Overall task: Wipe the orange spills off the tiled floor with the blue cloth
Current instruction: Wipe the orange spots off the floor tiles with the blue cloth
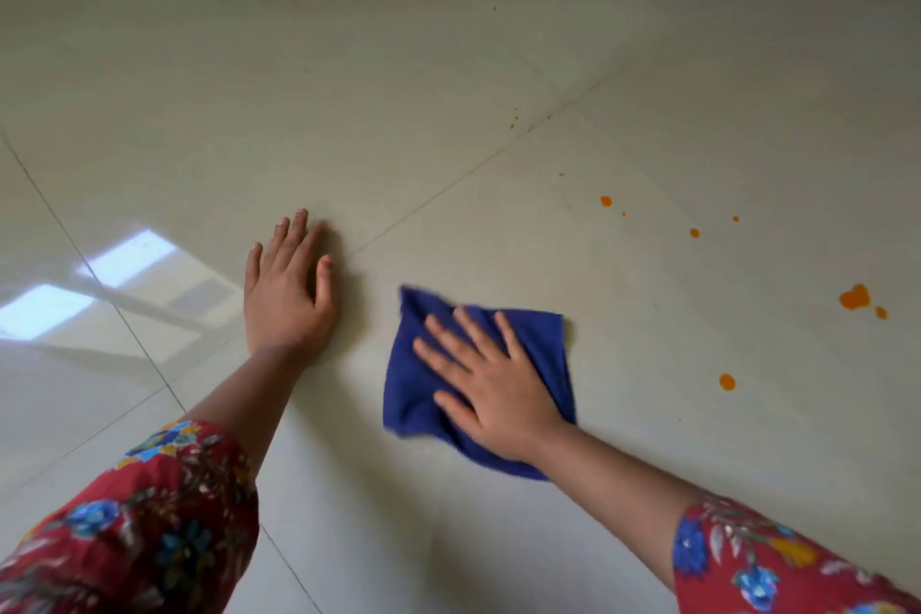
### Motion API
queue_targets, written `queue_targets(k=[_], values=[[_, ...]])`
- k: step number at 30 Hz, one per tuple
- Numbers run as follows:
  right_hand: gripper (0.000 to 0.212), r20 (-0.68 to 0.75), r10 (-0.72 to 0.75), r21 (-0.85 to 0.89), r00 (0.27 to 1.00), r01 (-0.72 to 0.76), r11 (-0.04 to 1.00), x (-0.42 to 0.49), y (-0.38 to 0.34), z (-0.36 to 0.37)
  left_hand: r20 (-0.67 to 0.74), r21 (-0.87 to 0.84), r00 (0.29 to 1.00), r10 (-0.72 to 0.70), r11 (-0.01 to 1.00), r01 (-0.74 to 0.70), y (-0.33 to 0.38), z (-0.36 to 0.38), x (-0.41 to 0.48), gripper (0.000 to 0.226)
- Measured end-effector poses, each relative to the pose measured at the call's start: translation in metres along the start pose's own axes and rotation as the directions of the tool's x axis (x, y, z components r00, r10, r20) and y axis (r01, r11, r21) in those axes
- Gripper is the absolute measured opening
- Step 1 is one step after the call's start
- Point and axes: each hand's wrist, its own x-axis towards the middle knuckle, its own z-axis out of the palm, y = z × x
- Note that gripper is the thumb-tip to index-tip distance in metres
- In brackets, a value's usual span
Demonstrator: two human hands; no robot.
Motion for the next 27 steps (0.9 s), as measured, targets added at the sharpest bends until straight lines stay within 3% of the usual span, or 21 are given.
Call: queue_targets(k=[2, 3, 6, 8, 10, 11, 13, 15, 18, 20, 22, 27], values=[[0.058, 0.045, -0.192, 0.018, 0.98, 0.191, 0.981, -0.037, 0.018, 0.001, 0.012, 0.002, 0.996, 0.09, 0.996, -0.09, 0.001, -0.002, -0.008, 0.05], [0.057, 0.057, -0.183, 0.006, 0.982, 0.183, 0.983, -0.047, 0.035, 0.001, 0.027, 0.008, 0.992, 0.121, 0.993, -0.121, 0.001, -0.002, -0.011, 0.05], [0.055, 0.037, 0.187, -0.039, 0.982, -0.186, 0.982, -0.051, 0.079, -0.003, 0.053, -0.008, 0.986, 0.157, 0.988, -0.157, 0.014, -0.004, -0.031, 0.052], [0.057, 0.037, 0.452, 0.006, 0.891, -0.453, 0.892, -0.032, 0.073, -0.008, 0.093, -0.041, 0.981, 0.171, 0.985, -0.168, 0.026, -0.005, -0.048, 0.053], [0.063, 0.097, 0.547, 0.062, 0.831, -0.554, 0.83, -0.012, 0.041, -0.013, 0.152, -0.056, 0.969, 0.194, 0.981, -0.188, 0.036, -0.004, -0.061, 0.055], [0.063, 0.111, 0.511, 0.068, 0.853, -0.519, 0.852, -0.013, 0.022, -0.015, 0.171, -0.063, 0.964, 0.204, 0.979, -0.196, 0.04, -0.005, -0.066, 0.056], [0.06, 0.163, 0.3, 0.047, 0.94, -0.311, 0.949, -0.045, -0.007, -0.009, 0.202, -0.083, 0.958, 0.204, 0.978, -0.19, 0.046, -0.005, -0.071, 0.057], [0.06, 0.238, 0.149, 0.032, 0.96, -0.161, 0.986, -0.1, -0.018, -0.011, 0.236, -0.121, 0.955, 0.178, 0.981, -0.152, 0.054, -0.009, -0.081, 0.055], [0.06, 0.308, 0.313, -0.04, 0.898, -0.317, 0.948, -0.137, 0.009, -0.024, 0.258, -0.188, 0.948, 0.187, 0.972, -0.141, 0.07, -0.008, -0.1, 0.049], [0.061, 0.371, 0.483, -0.067, 0.793, -0.496, 0.866, -0.117, 0.034, -0.039, 0.257, -0.232, 0.944, 0.205, 0.962, -0.145, 0.077, -0.004, -0.105, 0.044], [0.063, 0.48, 0.519, -0.062, 0.707, -0.563, 0.824, -0.095, 0.053, -0.051, 0.275, -0.262, 0.936, 0.217, 0.954, -0.145, 0.087, 0.003, -0.113, 0.043], [0.074, 0.728, 0.24, -0.072, 0.642, -0.277, 0.958, -0.067, 0.064, -0.092, 0.252, -0.321, 0.946, 0.201, 0.94, -0.114, 0.108, -0.001, -0.122, 0.039]])
